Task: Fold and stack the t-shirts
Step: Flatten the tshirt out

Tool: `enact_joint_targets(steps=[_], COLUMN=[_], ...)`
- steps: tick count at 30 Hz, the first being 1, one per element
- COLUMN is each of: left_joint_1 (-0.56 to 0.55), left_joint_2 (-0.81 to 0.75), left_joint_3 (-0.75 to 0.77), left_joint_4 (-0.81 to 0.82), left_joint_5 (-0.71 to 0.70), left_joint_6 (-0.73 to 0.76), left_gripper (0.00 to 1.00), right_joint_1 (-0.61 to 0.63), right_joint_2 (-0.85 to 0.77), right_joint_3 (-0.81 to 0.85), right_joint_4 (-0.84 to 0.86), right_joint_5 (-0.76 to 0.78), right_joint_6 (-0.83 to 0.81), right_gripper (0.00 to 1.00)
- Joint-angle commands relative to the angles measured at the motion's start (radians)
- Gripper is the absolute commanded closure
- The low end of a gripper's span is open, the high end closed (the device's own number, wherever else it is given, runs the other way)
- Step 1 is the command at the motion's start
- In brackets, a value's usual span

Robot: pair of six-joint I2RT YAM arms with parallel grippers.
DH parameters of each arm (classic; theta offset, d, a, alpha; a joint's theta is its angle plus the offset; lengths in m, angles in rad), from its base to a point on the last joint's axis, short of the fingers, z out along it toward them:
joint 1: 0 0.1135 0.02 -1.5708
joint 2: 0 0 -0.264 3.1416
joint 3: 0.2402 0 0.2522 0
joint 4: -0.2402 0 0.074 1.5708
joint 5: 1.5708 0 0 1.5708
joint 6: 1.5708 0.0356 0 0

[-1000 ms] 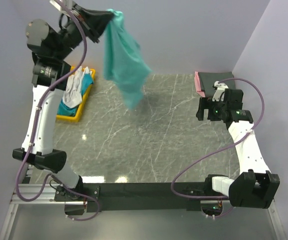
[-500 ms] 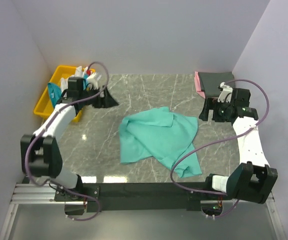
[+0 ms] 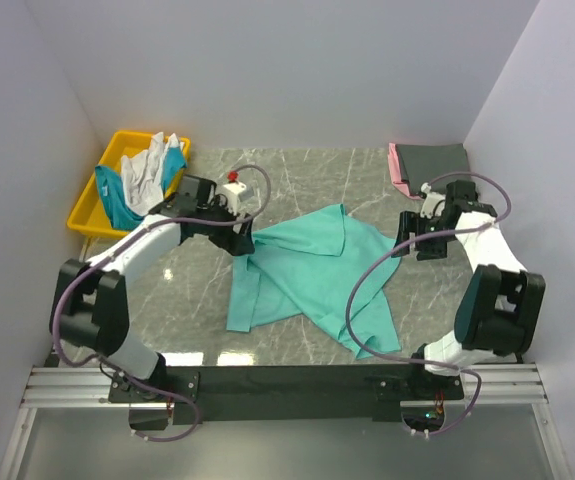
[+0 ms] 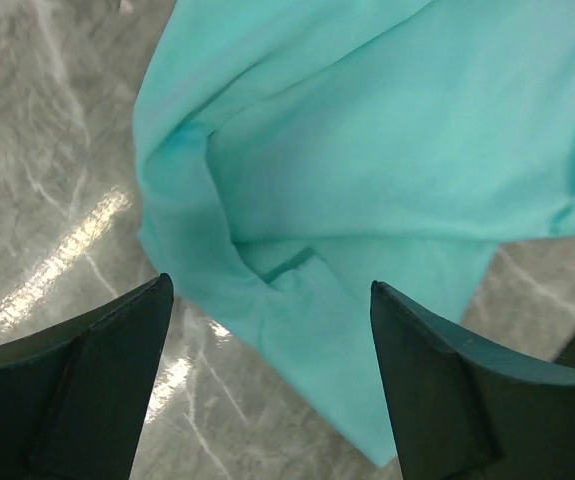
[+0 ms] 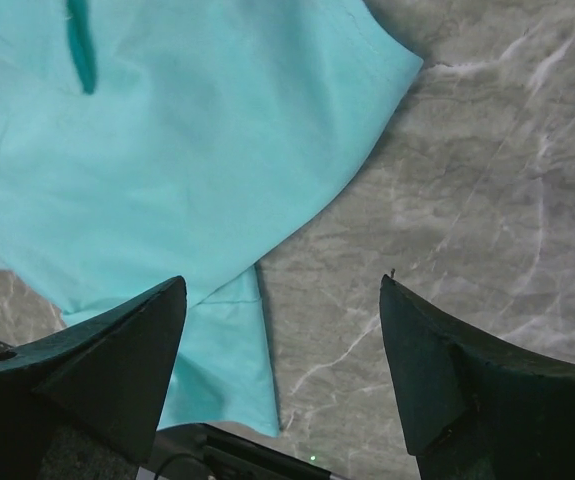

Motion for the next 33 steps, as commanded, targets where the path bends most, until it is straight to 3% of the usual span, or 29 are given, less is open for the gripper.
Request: enact_joint_targets(steps=[1,8,14,18,20,21,23,27,31,33], left_joint_1=[-0.026,-0.054,-0.057,-0.063,-0.063,-0.063,-0.038,0.063,0.121,0.126], left_joint_2=[0.068,0.169,0.143,0.183,0.214,0.226,0.27,0.304,0.324,0.352], left_joint_3=[-0.007,0.012,-0.017,-0.03,-0.027,-0.011,0.022,0.143,0.251,0.345], left_joint_4=[0.016,0.0,-0.065,-0.079,-0.082,-0.092,-0.122,-0.201,-0.221,-0.232], left_joint_5=[-0.18,-0.304,-0.255,-0.224,-0.213,-0.19,-0.175,-0.126,-0.169,-0.185], left_joint_6=[0.052,0.035,0.041,0.029,0.025,0.032,0.044,0.065,0.114,0.13], left_gripper=[0.14,0.14,0.14,0.18,0.23,0.26,0.47,0.83,0.97,0.99], right_joint_1=[0.015,0.052,0.063,0.064,0.064,0.063,0.046,-0.006,-0.055,-0.066], right_joint_2=[0.073,0.223,0.361,0.45,0.461,0.461,0.452,0.385,0.32,0.292], right_joint_3=[0.049,0.119,0.214,0.273,0.294,0.297,0.305,0.297,0.281,0.282], right_joint_4=[0.06,0.132,0.143,0.127,0.123,0.118,0.117,0.114,0.115,0.109], right_joint_5=[0.041,0.105,0.079,0.039,0.027,0.015,0.007,0.006,-0.007,-0.016], right_joint_6=[0.063,0.121,0.14,0.141,0.144,0.141,0.144,0.137,0.127,0.121], right_gripper=[0.17,0.21,0.29,0.45,0.58,0.75,0.97,1.0,1.0,1.0])
